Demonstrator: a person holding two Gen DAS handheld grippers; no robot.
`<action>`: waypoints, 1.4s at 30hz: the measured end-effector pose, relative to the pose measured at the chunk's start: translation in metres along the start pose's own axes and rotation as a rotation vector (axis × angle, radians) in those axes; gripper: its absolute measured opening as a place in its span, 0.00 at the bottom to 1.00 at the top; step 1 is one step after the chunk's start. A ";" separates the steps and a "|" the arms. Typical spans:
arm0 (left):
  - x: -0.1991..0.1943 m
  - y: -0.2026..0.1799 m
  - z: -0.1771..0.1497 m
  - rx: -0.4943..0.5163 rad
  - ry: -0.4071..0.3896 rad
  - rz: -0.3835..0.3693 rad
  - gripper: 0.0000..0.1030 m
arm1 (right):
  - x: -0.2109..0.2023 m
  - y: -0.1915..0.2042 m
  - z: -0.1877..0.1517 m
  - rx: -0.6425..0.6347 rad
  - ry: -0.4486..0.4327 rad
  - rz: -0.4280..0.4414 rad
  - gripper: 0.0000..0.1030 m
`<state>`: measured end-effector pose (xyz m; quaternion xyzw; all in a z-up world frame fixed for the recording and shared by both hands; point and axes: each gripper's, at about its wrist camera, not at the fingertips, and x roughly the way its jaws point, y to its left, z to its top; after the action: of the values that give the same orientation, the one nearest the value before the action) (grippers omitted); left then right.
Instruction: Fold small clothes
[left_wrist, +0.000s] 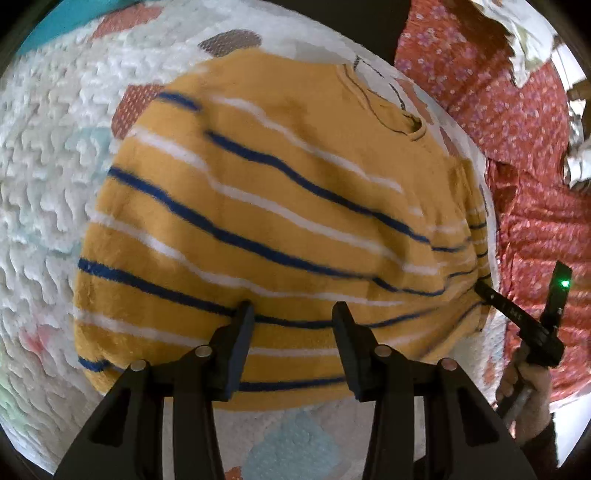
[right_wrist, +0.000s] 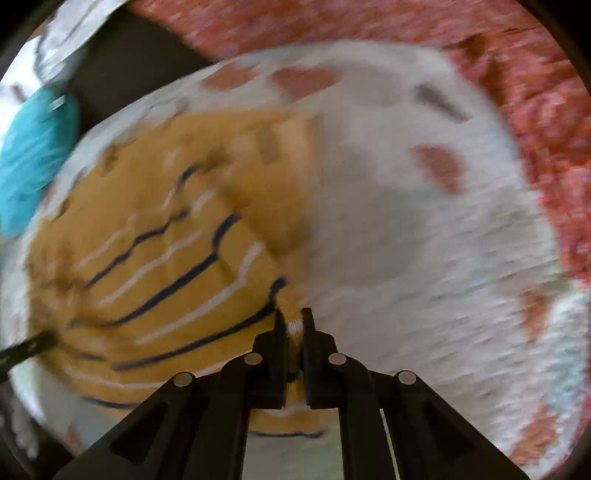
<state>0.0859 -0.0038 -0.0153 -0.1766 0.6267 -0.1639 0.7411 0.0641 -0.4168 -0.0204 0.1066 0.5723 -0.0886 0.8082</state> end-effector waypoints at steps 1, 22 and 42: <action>0.001 0.002 0.000 -0.011 0.009 -0.012 0.41 | -0.001 -0.005 0.004 0.015 -0.010 -0.043 0.04; -0.011 -0.009 0.011 -0.001 -0.037 -0.107 0.41 | 0.033 0.092 0.089 -0.187 -0.059 -0.028 0.04; -0.021 -0.015 0.010 0.026 -0.068 -0.068 0.43 | -0.019 -0.006 0.049 0.151 -0.129 0.016 0.52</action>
<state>0.0919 -0.0069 0.0112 -0.1938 0.5925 -0.1911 0.7582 0.1007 -0.4360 0.0132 0.1659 0.5098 -0.1315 0.8338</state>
